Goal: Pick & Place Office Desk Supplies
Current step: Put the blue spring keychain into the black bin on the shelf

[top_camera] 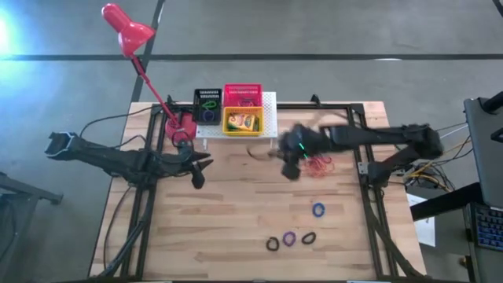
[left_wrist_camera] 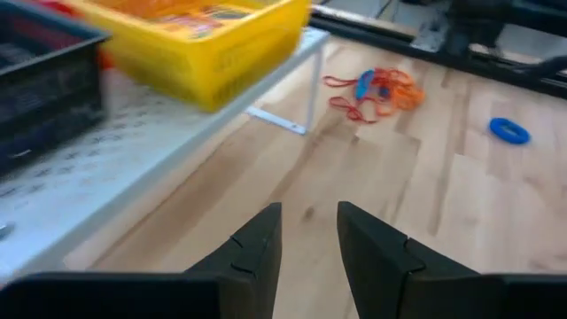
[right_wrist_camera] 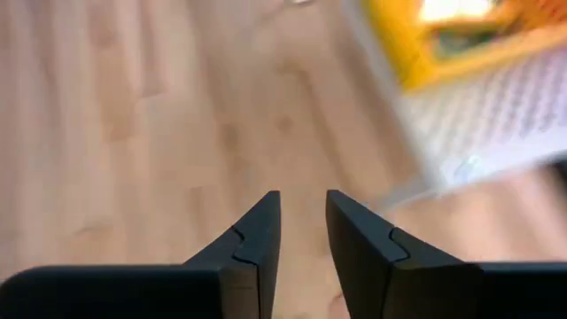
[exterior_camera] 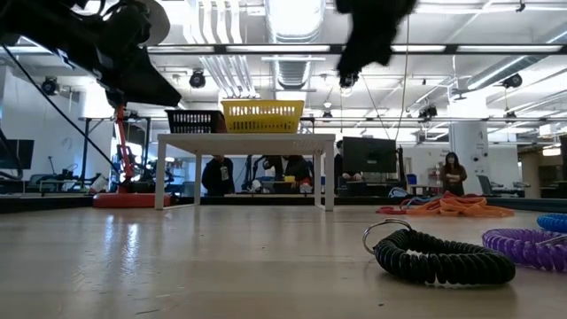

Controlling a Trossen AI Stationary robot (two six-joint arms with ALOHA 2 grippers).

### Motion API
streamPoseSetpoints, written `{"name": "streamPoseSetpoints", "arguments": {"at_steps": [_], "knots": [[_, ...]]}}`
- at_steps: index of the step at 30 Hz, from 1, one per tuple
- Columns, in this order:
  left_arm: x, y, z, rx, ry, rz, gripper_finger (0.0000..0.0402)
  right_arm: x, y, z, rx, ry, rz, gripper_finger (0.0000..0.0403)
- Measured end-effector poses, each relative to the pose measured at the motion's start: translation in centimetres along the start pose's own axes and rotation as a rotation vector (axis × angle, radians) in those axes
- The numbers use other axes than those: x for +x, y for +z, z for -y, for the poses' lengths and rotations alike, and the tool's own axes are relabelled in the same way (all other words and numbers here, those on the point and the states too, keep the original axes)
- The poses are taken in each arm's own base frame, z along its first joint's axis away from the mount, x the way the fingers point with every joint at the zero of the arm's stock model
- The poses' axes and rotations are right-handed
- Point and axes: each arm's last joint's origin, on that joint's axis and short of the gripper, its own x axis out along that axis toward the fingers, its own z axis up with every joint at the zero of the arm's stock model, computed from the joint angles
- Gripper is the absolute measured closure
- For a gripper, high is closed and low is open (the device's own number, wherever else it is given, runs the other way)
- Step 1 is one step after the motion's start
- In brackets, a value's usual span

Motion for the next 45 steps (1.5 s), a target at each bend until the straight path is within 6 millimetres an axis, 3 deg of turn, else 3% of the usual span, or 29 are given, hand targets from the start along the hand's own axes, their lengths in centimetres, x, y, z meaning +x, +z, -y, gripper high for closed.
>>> {"name": "streamPoseSetpoints", "arguments": {"at_steps": [6, 11, 17, 21, 25, 32, 39, 45], "knots": [[1.6, -0.6, 2.4, 0.027, -0.094, -0.002, 0.0285, -1.1, -7.2, -4.1, 0.085, 0.108, -0.006, 0.033], [3.8, -0.4, 4.9, 0.099, -0.2, -0.044, 0.0285, -0.4, -11.9, -5.1, 0.234, 0.111, -0.025, 0.0325], [6.7, 0.6, 8.1, 0.26, -0.327, -0.119, 0.0285, 1.5, -16.3, -6.0, 0.304, 0.104, -0.017, 0.0287], [8.5, 1.2, 10.1, 0.416, -0.425, -0.133, 0.0282, 2.2, -17.8, -6.7, 0.304, 0.152, 0.033, 0.0263], [10.5, 1.7, 11.4, 0.458, -0.467, -0.148, 0.0274, 2.3, -19.4, -7.7, 0.202, 0.196, 0.017, 0.0253], [13.5, 1.8, 12.0, 0.471, -0.434, -0.205, 0.0271, 1.1, -22.2, -7.2, 0.344, 0.034, -0.202, 0.0263], [14.2, 1.8, 11.5, 0.452, -0.412, -0.215, 0.0272, 0.5, -23.5, -7.6, 0.331, 0.021, -0.259, 0.0266], [14.4, 2.0, 11.3, 0.446, -0.407, -0.206, 0.0272, 1.3, -24.4, -7.2, 0.27, -0.041, -0.264, 0.0266]]}}
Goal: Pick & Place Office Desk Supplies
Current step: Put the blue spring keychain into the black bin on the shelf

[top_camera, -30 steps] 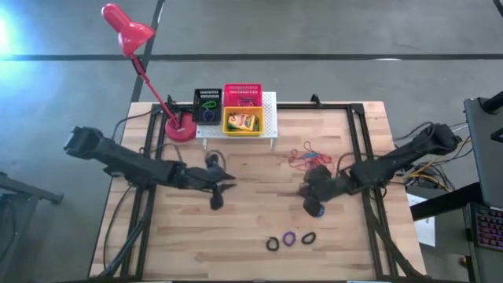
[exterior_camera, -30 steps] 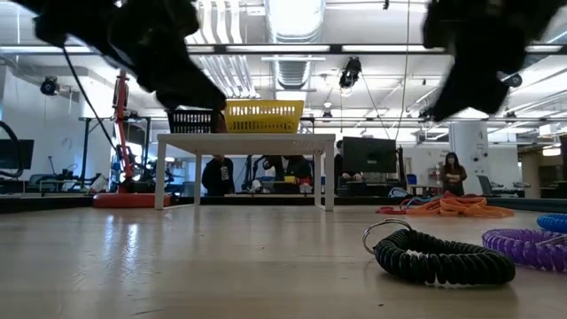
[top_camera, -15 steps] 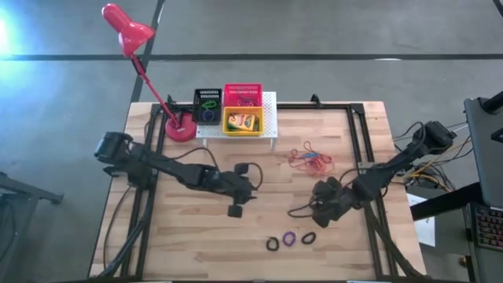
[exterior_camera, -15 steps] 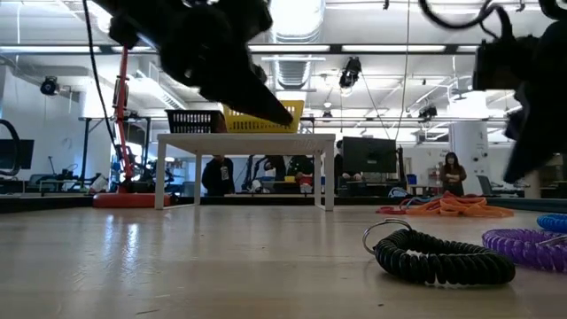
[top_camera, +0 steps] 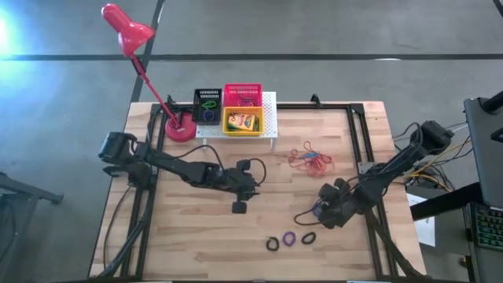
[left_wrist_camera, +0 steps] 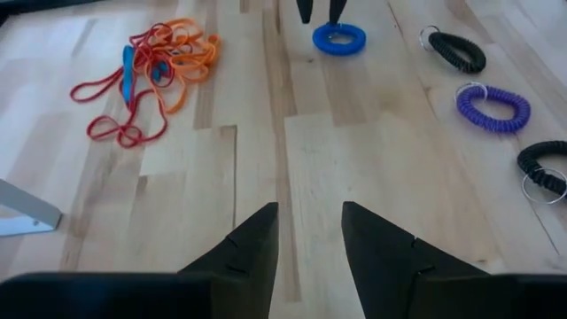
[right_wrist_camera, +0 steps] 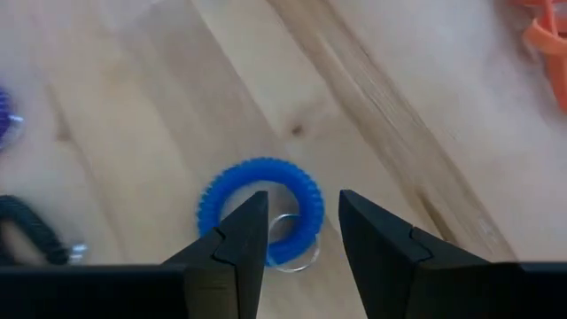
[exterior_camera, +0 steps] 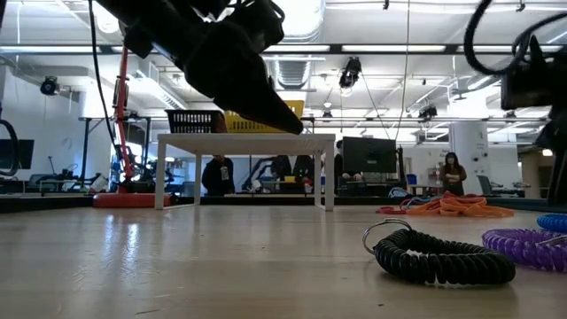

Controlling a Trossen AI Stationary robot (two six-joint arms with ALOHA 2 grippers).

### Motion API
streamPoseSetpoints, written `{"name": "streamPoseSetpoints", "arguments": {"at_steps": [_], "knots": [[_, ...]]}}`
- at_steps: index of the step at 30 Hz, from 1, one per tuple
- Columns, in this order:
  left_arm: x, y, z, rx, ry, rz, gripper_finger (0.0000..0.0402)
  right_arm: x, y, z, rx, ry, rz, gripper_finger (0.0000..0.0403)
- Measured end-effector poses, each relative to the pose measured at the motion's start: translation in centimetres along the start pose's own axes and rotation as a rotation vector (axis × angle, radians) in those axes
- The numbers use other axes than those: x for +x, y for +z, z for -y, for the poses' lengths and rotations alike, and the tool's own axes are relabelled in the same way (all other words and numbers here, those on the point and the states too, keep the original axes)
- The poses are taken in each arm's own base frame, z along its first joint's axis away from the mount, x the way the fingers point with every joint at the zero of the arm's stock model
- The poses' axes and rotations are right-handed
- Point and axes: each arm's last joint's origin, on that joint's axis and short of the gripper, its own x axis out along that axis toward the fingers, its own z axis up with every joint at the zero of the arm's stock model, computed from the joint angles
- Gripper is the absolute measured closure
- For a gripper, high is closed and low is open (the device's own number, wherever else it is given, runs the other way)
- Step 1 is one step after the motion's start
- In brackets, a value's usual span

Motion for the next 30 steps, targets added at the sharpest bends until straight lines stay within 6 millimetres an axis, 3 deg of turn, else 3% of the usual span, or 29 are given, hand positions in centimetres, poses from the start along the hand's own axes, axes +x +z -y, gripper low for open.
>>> {"name": "streamPoseSetpoints", "arguments": {"at_steps": [6, 13, 16, 19, 23, 27, 30], "knots": [[0.0, 0.0, 0.0, -0.001, 0.001, -0.001, 0.0272, 1.4, -0.5, 0.0, -0.083, -0.069, -0.027, 0.0284], [0.0, -0.5, 0.0, -0.008, -0.001, -0.048, 0.0272, 2.2, -0.6, -0.7, -0.091, -0.034, -0.012, 0.0364], [-0.1, -1.2, -0.2, -0.059, -0.017, -0.099, 0.0272, 2.6, -0.1, -1.7, -0.056, 0.032, 0.095, 0.0385], [0.0, -2.3, -0.1, -0.131, -0.095, -0.024, 0.0272, 2.7, 1.4, -2.7, 0.003, 0.082, 0.301, 0.0385], [-0.4, -4.1, 0.2, -0.263, -0.155, 0.205, 0.0272, 3.3, 3.7, -3.5, 0.067, 0.089, 0.541, 0.0387], [-1.4, -5.2, -0.5, -0.308, -0.061, 0.404, 0.0272, 4.1, 6.5, -3.8, 0.101, 0.075, 0.693, 0.0387], [-1.7, -5.2, -1.1, -0.27, -0.018, 0.45, 0.0267, 4.9, 8.7, -3.7, 0.136, 0.039, 0.781, 0.0387]]}}
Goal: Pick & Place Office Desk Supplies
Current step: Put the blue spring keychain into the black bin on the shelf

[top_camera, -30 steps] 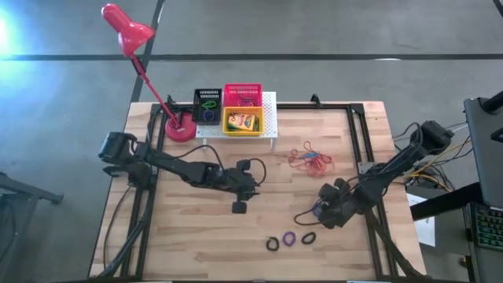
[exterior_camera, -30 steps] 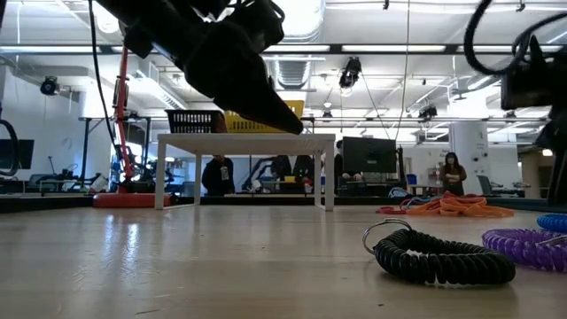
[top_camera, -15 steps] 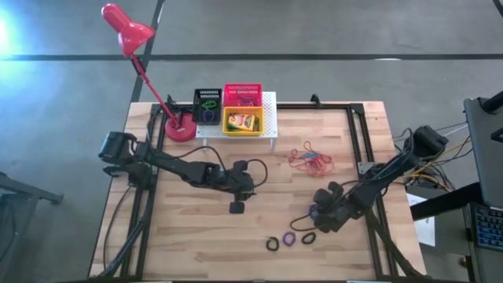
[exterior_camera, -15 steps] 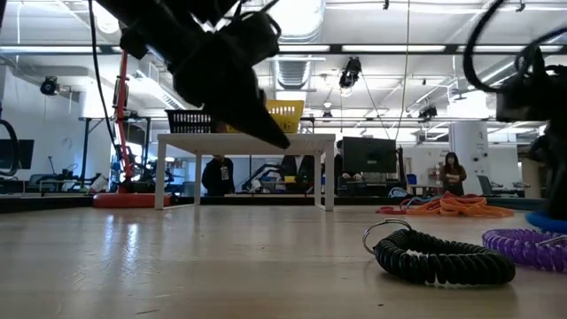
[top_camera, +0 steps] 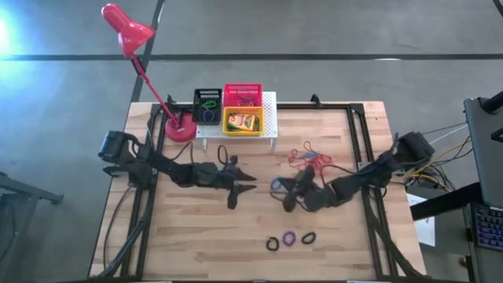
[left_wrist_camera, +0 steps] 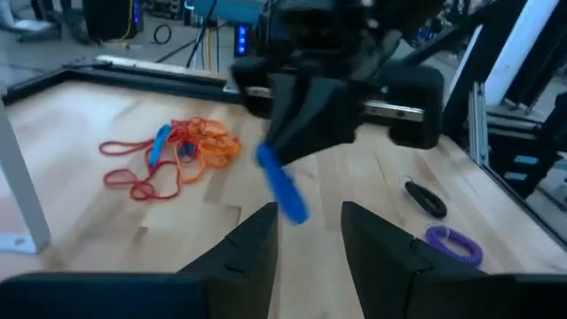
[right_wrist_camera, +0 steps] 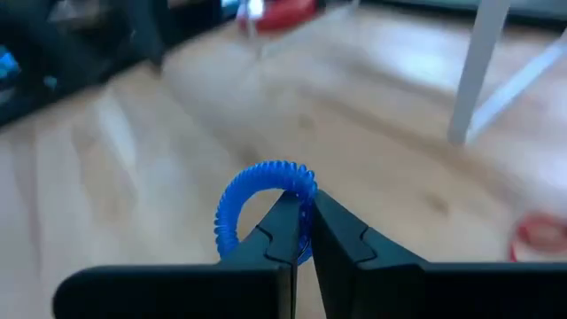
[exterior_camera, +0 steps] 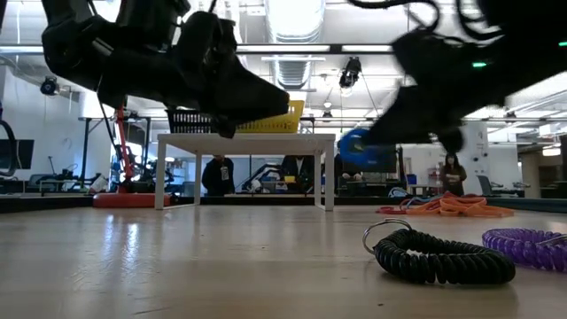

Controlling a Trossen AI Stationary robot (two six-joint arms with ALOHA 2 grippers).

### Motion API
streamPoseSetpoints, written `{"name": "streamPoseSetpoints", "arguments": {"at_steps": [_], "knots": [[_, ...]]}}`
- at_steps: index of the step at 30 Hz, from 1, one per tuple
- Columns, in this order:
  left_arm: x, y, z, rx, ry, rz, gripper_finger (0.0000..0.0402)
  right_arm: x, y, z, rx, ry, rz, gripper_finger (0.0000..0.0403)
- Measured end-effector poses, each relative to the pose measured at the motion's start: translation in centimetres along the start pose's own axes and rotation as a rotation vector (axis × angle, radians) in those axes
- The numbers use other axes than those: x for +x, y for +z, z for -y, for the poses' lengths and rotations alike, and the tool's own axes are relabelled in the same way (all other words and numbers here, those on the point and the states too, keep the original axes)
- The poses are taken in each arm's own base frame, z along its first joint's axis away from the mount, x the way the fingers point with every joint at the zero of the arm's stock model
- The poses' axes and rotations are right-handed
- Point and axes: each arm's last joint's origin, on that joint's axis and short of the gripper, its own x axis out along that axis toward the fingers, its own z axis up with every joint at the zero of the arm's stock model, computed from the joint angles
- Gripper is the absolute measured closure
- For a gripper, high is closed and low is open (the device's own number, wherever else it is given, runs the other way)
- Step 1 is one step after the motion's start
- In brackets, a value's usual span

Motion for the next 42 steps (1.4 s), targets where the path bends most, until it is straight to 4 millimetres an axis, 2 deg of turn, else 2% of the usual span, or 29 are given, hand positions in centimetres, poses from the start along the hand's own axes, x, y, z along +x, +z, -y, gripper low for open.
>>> {"name": "streamPoseSetpoints", "arguments": {"at_steps": [7, 11, 14, 18, 25, 28, 32, 36, 39, 42], "knots": [[1.3, 0.7, -1.4, -0.029, 0.069, -0.089, 0.0217, 4.1, 1.8, -1.1, 0.009, -0.051, 0.089, 0.0388], [1.7, 0.6, -2.1, -0.064, 0.107, -0.16, 0.0197, 5.2, 2.8, -2.8, -0.065, -0.04, 0.108, 0.0388], [1.6, 0.6, -2.3, -0.065, 0.113, -0.167, 0.02, 5.6, 3.6, -4.0, -0.141, 0.002, 0.108, 0.0388], [1.6, 0.4, -2.3, -0.064, 0.115, -0.183, 0.0241, 5.8, 4.3, -5.1, -0.2, 0.049, 0.1, 0.0388], [1.1, 0.0, -2.4, -0.056, 0.13, -0.27, 0.0368, 5.9, 4.3, -5.2, -0.235, 0.042, 0.047, 0.0387], [0.6, 0.2, -2.3, -0.04, 0.128, -0.304, 0.0384, 5.9, 4.3, -5.3, -0.236, 0.097, 0.018, 0.0375], [-0.7, 1.0, -2.2, -0.024, 0.133, -0.379, 0.038, 6.2, 4.5, -5.1, -0.231, 0.155, -0.017, 0.0332], [-3.2, 2.5, -2.0, -0.021, 0.149, -0.461, 0.0384, 6.5, 5.5, -4.8, -0.228, 0.167, 0.019, 0.028], [-5.7, 4.5, -1.4, -0.037, 0.153, -0.505, 0.0384, 6.4, 6.1, -4.9, -0.254, 0.137, 0.087, 0.0251], [-8.7, 7.8, -0.9, -0.049, 0.195, -0.515, 0.0384, 6.5, 5.9, -4.7, -0.249, 0.089, 0.098, 0.0234]]}}
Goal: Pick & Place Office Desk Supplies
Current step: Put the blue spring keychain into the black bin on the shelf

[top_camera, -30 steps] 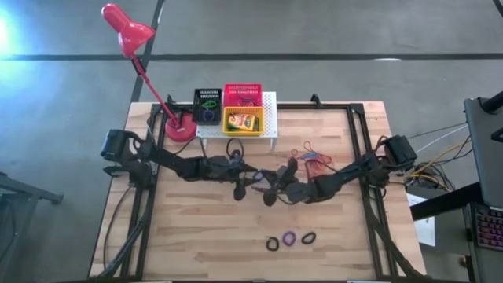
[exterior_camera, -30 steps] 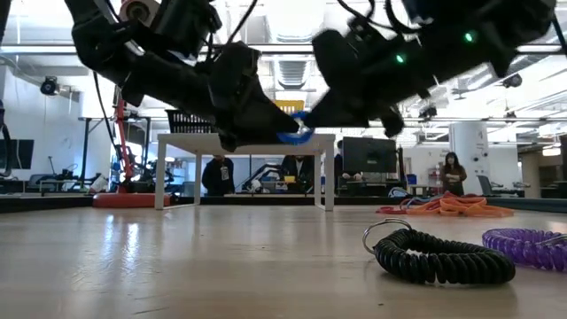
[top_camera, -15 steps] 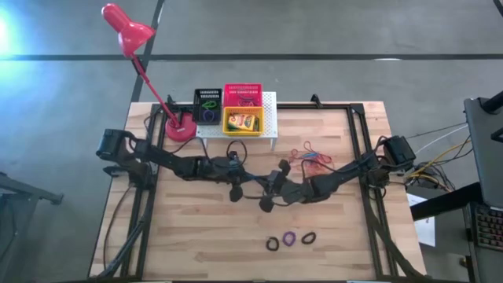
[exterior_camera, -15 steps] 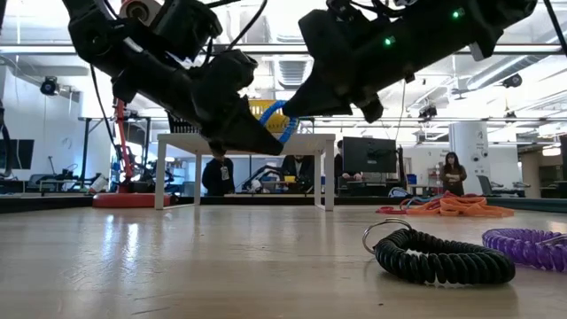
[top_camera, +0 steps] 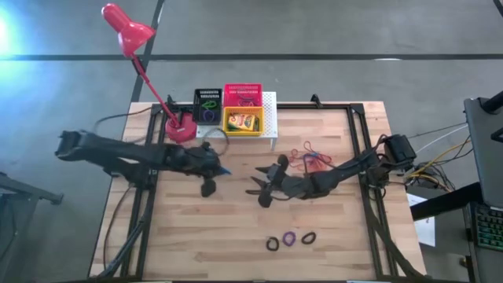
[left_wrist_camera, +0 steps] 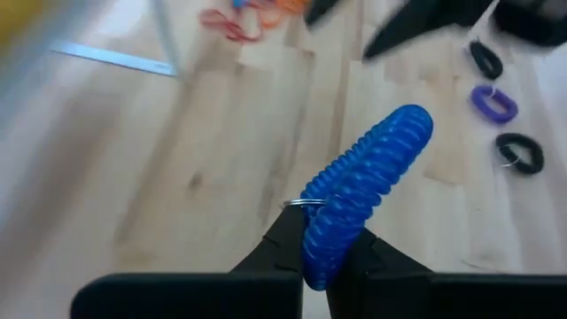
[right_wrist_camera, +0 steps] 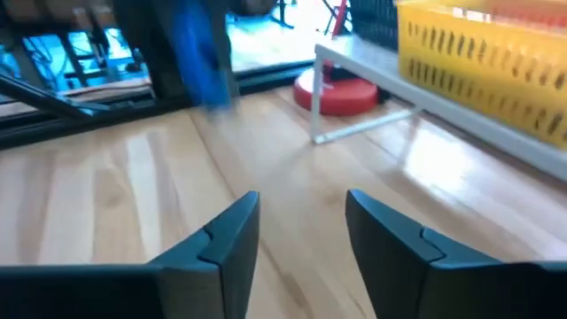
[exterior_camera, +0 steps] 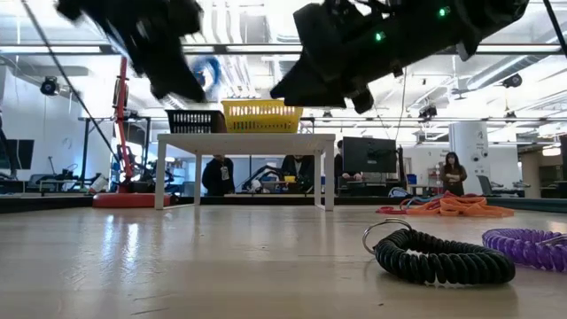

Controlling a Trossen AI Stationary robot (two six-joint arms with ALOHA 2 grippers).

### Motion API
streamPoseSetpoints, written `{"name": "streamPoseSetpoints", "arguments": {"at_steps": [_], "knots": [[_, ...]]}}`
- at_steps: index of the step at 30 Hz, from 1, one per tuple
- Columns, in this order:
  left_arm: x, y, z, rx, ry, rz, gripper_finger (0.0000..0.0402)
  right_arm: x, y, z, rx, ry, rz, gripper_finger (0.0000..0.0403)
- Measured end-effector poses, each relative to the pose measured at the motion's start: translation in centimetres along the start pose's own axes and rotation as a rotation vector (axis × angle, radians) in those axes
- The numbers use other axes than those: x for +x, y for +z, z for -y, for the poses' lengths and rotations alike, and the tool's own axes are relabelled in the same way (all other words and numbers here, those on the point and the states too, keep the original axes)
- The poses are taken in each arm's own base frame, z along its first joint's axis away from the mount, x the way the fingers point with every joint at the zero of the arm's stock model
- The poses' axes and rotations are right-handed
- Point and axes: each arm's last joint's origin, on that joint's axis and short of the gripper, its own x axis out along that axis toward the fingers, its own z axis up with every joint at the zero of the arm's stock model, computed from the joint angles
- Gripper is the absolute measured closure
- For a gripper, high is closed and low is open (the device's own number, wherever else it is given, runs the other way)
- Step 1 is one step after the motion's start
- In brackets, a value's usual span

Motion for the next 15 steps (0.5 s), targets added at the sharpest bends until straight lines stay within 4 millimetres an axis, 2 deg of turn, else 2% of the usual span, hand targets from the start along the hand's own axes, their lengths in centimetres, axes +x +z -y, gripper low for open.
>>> {"name": "streamPoseSetpoints", "arguments": {"at_steps": [4, 7, 11, 15], "knots": [[-5.6, 2.5, -1.1, -0.036, 0.191, 0.04, 0.0382, 0.5, -1.3, 0.1, 0.018, -0.019, -0.031, 0.0228], [-8.3, 5.2, -2.9, -0.045, 0.317, 0.075, 0.0379, 0.8, -1.8, -0.1, 0.015, -0.022, -0.041, 0.0231], [-8.8, 7.7, -7.0, -0.083, 0.446, 0.052, 0.0379, 0.9, -1.9, -0.2, 0.039, -0.014, -0.031, 0.0239], [-7.9, 8.2, -13.0, -0.177, 0.514, -0.054, 0.0377, 0.2, -2.2, -1.1, 0.059, 0.015, -0.038, 0.0249]]}}
